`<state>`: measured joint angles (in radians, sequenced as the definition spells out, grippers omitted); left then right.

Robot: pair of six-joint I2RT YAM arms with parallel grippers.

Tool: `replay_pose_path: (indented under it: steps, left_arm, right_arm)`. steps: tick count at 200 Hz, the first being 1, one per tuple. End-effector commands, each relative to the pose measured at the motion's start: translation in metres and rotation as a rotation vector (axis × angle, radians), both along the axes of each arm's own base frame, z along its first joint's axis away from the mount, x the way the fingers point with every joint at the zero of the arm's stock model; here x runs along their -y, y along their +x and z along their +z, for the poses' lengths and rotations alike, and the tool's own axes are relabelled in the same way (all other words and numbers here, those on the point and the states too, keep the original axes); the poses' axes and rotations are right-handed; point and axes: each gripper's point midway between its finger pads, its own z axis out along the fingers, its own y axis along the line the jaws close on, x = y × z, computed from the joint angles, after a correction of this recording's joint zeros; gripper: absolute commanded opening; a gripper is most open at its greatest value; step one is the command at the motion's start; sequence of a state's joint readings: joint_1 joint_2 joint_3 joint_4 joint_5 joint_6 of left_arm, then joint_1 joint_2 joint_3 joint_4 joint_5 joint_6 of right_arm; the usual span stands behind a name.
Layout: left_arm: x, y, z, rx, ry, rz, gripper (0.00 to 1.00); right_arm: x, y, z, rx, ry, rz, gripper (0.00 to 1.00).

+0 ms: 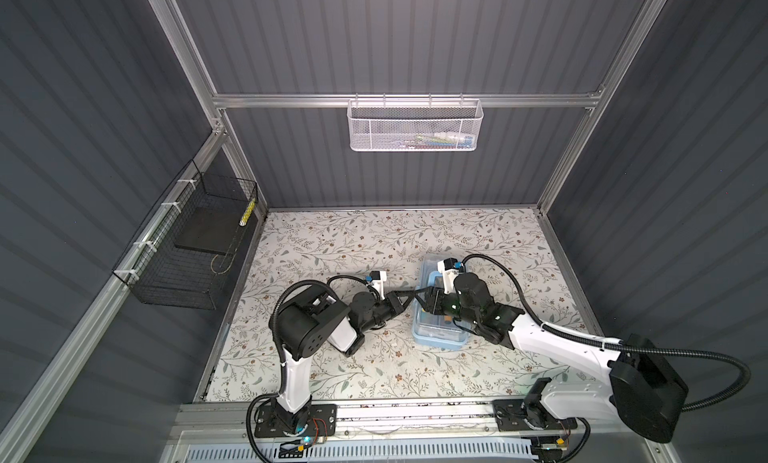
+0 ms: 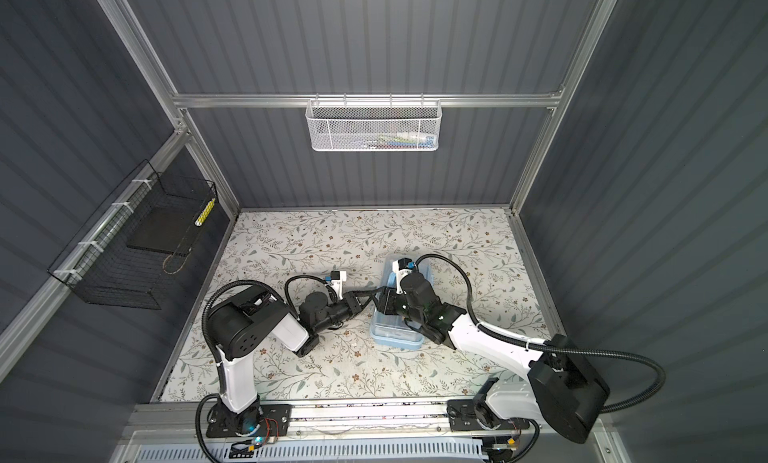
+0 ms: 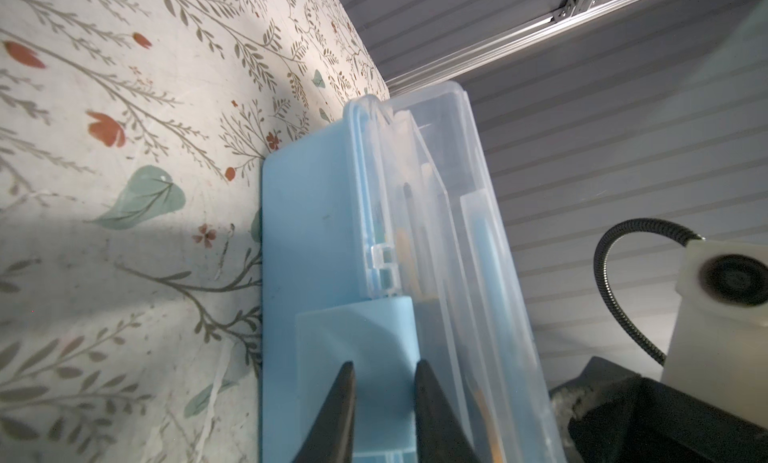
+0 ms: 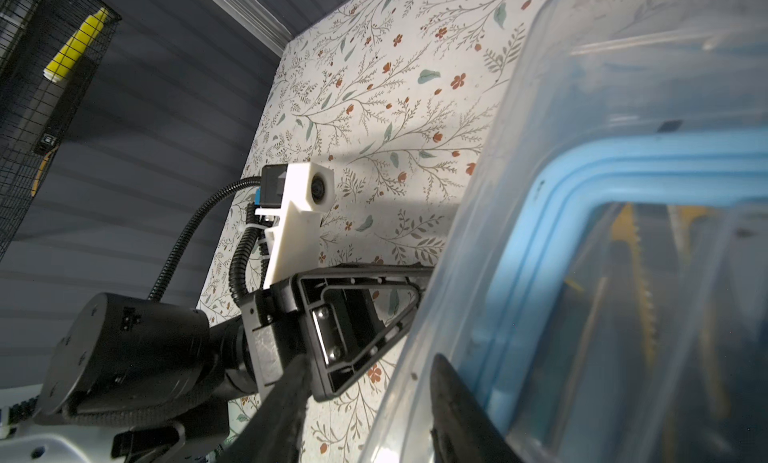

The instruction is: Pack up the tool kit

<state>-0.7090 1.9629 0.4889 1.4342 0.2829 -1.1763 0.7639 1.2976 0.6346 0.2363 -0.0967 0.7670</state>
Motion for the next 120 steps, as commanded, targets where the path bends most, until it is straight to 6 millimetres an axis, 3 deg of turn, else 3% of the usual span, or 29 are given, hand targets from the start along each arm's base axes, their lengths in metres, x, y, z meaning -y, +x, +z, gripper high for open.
replay_pose_path:
  steps: [1, 42, 72, 94, 120]
  left_arm:
    - [0.029, -0.050, -0.028, -0.105, 0.026, -0.175, 0.26]
    - [0.046, -0.065, -0.032, -0.125, 0.008, -0.201, 0.25]
    - [0.039, -0.062, -0.033, -0.134, -0.017, -0.140, 0.24]
    - [0.031, -0.057, -0.026, -0.096, 0.036, -0.115, 0.25]
    - [0.028, -0.048, -0.016, -0.048, 0.185, -0.105, 0.31]
  right_arm:
    - [0.023, -0.075, -0.112, -0.357, -0.203, 0.130, 0.48]
    - [0.026, -0.084, -0.130, -0.383, -0.185, 0.134, 0.48]
    - [0.030, -0.089, -0.140, -0.399, -0.181, 0.130, 0.48]
    - [0.031, -0.085, -0.133, -0.377, -0.193, 0.127, 0.48]
    - [0.029, -0.069, -0.105, -0.321, -0.203, 0.117, 0.48]
